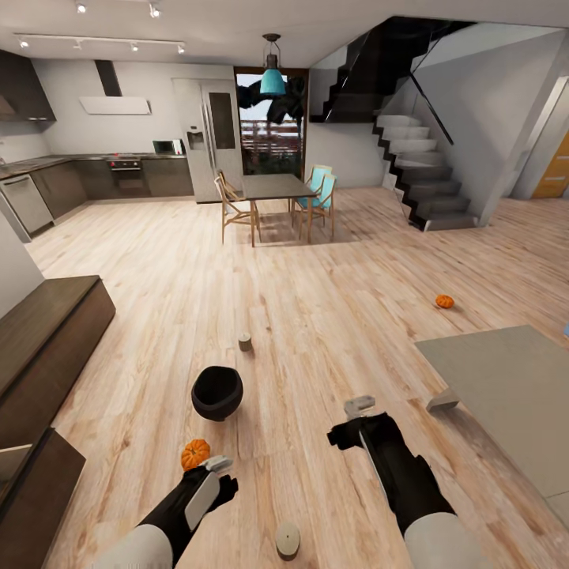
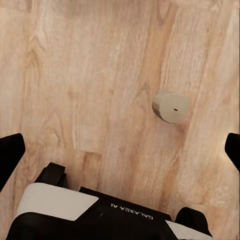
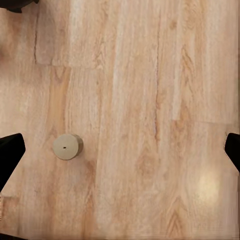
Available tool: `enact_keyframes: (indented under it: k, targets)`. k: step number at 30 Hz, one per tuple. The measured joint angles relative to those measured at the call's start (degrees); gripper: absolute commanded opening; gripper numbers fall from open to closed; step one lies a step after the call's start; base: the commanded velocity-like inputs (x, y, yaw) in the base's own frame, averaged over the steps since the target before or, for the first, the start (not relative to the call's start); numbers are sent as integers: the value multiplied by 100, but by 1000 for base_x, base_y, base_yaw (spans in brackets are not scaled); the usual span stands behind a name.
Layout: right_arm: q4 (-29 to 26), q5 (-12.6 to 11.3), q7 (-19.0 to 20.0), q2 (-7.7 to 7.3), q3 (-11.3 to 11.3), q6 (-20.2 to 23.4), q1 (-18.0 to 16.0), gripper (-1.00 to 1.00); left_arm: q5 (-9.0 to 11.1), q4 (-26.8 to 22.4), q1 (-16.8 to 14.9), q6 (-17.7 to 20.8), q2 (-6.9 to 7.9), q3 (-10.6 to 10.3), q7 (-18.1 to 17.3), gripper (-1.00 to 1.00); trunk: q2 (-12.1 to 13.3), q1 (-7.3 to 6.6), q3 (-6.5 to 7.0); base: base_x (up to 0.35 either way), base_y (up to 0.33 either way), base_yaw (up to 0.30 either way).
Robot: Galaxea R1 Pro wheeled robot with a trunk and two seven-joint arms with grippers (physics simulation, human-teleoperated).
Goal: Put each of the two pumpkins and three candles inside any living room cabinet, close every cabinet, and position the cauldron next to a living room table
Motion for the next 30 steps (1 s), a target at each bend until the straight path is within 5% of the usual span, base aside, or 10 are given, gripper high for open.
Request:
enact_keyframes:
  k: [6, 10, 14, 19, 30]
  targets:
    - [-90, -72, 2, 55, 37, 479, -436, 100, 0, -834, -20, 589, -19, -24, -2, 100, -241, 132, -108, 0, 0, -107]
    - [-81, -103, 47, 65, 37, 556, -615, 100, -7, -1397, -34, 1306, -5, -287, 0, 100, -401, 220, -180, 0, 0, -263]
    - [-82, -421, 138, 59, 38, 567, -640, 100, -4, -1778, -42, 1455, -6, -443, 12, 100, -561, 308, -252, 0, 0, -279]
    - [-84, -677, 155, 41, 39, 553, -669, 100, -1, -1890, -48, 1488, -14, -472, 15, 100, -762, 417, -342, 0, 0, -281]
    - [-52, -702, 157, 29, 56, 552, -679, 100, 0, -1263, -43, 1452, -9, -467, 6, 100, -1203, 659, -539, 0, 0, -205]
